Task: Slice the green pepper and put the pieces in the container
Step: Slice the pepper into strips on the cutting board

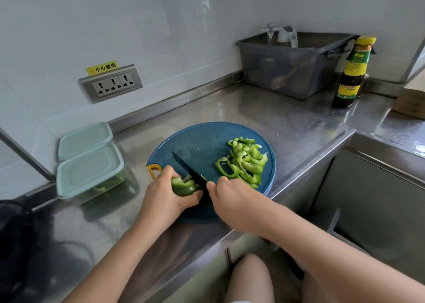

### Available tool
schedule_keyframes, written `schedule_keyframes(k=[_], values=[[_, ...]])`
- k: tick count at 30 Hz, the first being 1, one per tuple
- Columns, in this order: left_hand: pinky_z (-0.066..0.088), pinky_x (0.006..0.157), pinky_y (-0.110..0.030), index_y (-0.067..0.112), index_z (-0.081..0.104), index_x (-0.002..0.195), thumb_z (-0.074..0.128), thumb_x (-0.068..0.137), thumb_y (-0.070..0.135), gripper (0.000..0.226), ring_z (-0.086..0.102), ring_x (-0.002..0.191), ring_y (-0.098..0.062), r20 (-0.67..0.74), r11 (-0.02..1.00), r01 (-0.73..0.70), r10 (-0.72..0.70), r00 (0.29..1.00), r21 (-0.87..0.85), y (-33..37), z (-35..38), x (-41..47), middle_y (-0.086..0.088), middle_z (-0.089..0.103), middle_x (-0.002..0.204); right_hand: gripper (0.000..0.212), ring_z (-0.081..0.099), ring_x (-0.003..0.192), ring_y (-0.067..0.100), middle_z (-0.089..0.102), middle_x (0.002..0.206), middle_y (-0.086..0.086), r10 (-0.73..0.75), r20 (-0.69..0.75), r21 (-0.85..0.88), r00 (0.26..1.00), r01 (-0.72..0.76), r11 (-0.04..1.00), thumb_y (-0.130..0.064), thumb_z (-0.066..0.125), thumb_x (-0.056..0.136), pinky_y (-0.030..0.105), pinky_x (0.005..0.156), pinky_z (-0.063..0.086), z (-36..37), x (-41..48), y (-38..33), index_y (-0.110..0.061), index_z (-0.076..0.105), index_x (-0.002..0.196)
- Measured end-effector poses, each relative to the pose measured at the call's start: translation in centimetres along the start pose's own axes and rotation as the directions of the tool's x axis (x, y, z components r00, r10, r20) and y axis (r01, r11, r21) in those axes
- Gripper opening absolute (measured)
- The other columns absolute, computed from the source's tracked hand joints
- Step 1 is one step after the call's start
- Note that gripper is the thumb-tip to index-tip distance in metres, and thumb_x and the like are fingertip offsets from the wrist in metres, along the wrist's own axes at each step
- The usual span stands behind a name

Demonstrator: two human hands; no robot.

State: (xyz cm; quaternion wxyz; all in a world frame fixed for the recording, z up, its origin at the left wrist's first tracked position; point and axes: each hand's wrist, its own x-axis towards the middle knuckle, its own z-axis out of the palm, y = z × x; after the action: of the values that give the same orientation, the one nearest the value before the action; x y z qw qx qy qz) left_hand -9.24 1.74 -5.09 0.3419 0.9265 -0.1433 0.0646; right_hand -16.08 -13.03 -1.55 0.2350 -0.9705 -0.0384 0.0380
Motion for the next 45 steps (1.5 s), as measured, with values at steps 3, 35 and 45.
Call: schedule_keyframes(k=[3,35,45], values=[[0.035,0.051,-0.017,0.009,0.046,0.081,0.084,0.055,0.034,0.052,0.047,0.064,-0.008,-0.007,0.999,-0.037,0.037,0.999,0.021,0.1,0.0,-0.1,0.005,0.051,0.072,0.018,0.043,0.061,0.024,0.041,0.072,0.007,0.011,0.044,-0.021,0.999,-0.01,1.0,-0.008,0.03,0.099,0.024,0.046,0.024,-0.6,2.3,-0.3,-0.007,0.048,0.094],[0.048,0.068,-0.026,0.022,0.052,0.095,0.08,0.049,0.053,0.063,0.061,0.081,-0.006,0.028,0.993,0.046,-0.043,0.999,-0.108,-0.8,0.6,-0.3,0.01,0.065,0.088,0.054,0.033,0.053,0.026,0.032,0.056,-0.002,-0.016,-0.229,-0.144,0.973,-0.018,0.989,-0.062,-0.015,0.075,0.032,0.045,0.019,2.6,-4.1,0.3,-0.021,0.018,0.064],[0.038,0.059,-0.003,0.039,0.046,0.086,0.085,0.055,0.023,0.052,0.05,0.071,0.01,-0.004,0.995,-0.063,0.063,0.998,-0.083,0.1,0.2,-0.6,0.023,0.057,0.078,0.057,0.024,0.048,0.018,0.03,0.058,-0.002,0.019,-0.14,-0.14,0.99,-0.038,0.989,-0.063,-0.023,0.068,0.03,0.043,0.012,3.5,-3.8,0.3,-0.021,0.015,0.063]])
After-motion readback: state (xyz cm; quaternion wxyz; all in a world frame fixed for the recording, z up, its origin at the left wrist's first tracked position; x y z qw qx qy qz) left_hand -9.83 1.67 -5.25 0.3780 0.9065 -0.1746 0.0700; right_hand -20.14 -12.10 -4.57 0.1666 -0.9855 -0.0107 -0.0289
